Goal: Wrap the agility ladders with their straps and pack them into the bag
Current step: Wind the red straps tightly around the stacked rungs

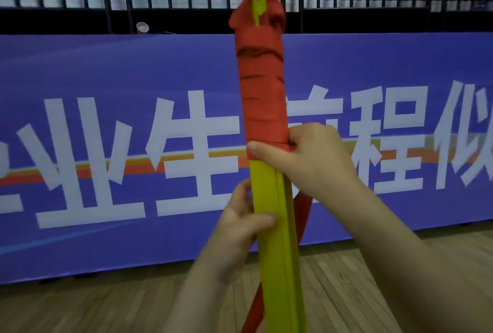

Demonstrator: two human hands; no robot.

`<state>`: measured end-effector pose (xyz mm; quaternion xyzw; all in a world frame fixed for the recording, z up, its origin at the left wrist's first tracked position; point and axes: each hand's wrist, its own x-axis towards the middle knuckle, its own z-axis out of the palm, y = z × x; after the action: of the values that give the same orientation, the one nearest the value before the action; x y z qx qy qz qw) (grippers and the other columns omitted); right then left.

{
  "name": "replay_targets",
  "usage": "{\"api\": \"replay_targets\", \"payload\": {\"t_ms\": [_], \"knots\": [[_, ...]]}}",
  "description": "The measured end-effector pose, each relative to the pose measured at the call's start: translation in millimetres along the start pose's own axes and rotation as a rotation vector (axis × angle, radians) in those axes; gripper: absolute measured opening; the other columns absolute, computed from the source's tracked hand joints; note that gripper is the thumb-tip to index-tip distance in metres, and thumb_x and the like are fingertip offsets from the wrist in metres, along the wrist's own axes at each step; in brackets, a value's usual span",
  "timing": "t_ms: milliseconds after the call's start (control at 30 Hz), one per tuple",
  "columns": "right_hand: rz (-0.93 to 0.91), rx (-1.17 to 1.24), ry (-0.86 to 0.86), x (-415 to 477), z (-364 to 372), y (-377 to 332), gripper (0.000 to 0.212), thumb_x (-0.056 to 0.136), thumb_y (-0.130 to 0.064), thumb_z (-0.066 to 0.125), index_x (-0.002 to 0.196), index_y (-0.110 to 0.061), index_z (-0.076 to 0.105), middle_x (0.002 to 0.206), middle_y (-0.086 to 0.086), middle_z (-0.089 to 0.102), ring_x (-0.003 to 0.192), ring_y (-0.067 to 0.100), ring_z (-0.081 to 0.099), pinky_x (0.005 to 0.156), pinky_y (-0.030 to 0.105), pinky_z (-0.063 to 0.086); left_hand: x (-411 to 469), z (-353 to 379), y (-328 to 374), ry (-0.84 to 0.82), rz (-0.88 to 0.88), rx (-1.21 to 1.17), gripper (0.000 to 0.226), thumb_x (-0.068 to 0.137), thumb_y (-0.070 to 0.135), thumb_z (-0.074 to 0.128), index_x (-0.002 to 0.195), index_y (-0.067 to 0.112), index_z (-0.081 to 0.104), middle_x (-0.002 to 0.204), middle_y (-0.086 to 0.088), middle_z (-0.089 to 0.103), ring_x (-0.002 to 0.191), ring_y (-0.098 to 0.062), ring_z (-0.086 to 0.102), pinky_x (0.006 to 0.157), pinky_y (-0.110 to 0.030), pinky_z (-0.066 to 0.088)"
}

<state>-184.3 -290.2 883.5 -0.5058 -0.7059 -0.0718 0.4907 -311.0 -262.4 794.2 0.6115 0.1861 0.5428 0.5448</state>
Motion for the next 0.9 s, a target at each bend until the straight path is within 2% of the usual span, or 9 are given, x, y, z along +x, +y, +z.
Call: {"api": "replay_targets", "payload": {"t_ms": [100,200,300,367,500,600,700,767,900], "knots": [[-0.076,-0.184,-0.027,-2,7,-4,0.054,0.072,-0.072,0.055,0.06,-0.02,0.058,0.05,-0.004,0.052,0.052,0.008,0.051,0.047,0.027,0.036,1,29,-10,0.276,0.159,0.359,0.045,0.062,0.015,0.081,0.098,0.026,0.057,0.078,0.008,0.071,0.072,-0.008,0.068,0.059,-0.025,0.056],[-0.113,0.184,-0.254,-1,-2,6,0.048,0.071,-0.064,0.062,0.068,-0.016,0.066,0.051,0.007,0.05,0.048,0.013,0.044,0.049,0.034,0.039,1,23,-5,0.32,0.116,0.206,0.029,0.061,0.003,0.078,0.082,0.009,0.059,0.059,0.002,0.058,0.055,-0.014,0.057,0.047,-0.025,0.048],[-0.086,0.618,-0.409,-1,-15,19,0.017,0.077,-0.028,0.07,0.077,-0.012,0.067,0.048,-0.007,0.051,0.045,0.001,0.044,0.051,0.014,0.037,-5,6,6,0.103,0.028,-0.13,0.051,0.034,0.013,0.07,0.084,0.002,0.064,0.062,-0.01,0.049,0.051,-0.022,0.045,0.046,-0.026,0.037],[-0.095,0.787,-0.403,0,-7,27,0.018,0.073,-0.015,0.078,0.074,-0.011,0.06,0.048,-0.01,0.054,0.044,-0.002,0.046,0.049,0.007,0.036,-9,6,12,-0.159,-0.012,-0.315,0.055,0.034,0.015,0.074,0.087,0.004,0.064,0.064,-0.009,0.05,0.05,-0.022,0.047,0.05,-0.027,0.037],[-0.073,0.975,-0.474,3,15,30,0.06,0.047,-0.061,0.083,0.088,-0.021,0.068,0.07,0.016,0.066,0.068,0.024,0.053,0.06,0.026,0.043,-13,15,15,-0.534,-0.102,-0.571,0.049,0.057,0.018,0.066,0.102,0.001,0.055,0.073,-0.005,0.055,0.059,-0.016,0.054,0.058,-0.027,0.04],[-0.082,1.025,-0.617,1,15,27,0.055,0.043,-0.068,0.08,0.075,-0.024,0.074,0.066,0.007,0.068,0.068,0.027,0.06,0.06,0.028,0.048,-5,4,8,-0.59,-0.211,-0.53,0.064,0.051,0.022,0.075,0.101,-0.002,0.043,0.074,-0.009,0.062,0.061,-0.02,0.061,0.064,-0.028,0.049],[-0.039,0.929,-0.563,-6,4,16,0.03,0.055,-0.048,0.081,0.064,-0.021,0.071,0.051,0.001,0.063,0.039,0.015,0.054,0.043,0.02,0.044,2,-14,7,-0.507,-0.269,-0.495,0.094,0.036,0.026,0.086,0.114,-0.008,0.046,0.085,-0.019,0.065,0.07,-0.03,0.066,0.067,-0.037,0.052],[0.023,0.813,-0.419,-10,-3,7,0.02,0.069,-0.037,0.079,0.062,-0.02,0.069,0.047,-0.003,0.063,0.036,0.009,0.054,0.036,0.018,0.04,-5,-15,10,-0.467,-0.126,-0.493,0.062,0.062,0.024,0.075,0.117,0.001,0.061,0.099,-0.017,0.07,0.087,-0.03,0.069,0.075,-0.041,0.056],[0.02,-0.011,0.031,-12,12,-3,0.05,0.073,-0.068,0.059,0.064,-0.019,0.062,0.056,-0.002,0.063,0.057,0.015,0.061,0.054,0.033,0.051,-11,7,4,0.141,-0.011,0.323,0.065,0.053,0.036,0.08,0.113,0.033,0.053,0.089,0.004,0.068,0.081,-0.009,0.068,0.066,-0.031,0.057]]}}
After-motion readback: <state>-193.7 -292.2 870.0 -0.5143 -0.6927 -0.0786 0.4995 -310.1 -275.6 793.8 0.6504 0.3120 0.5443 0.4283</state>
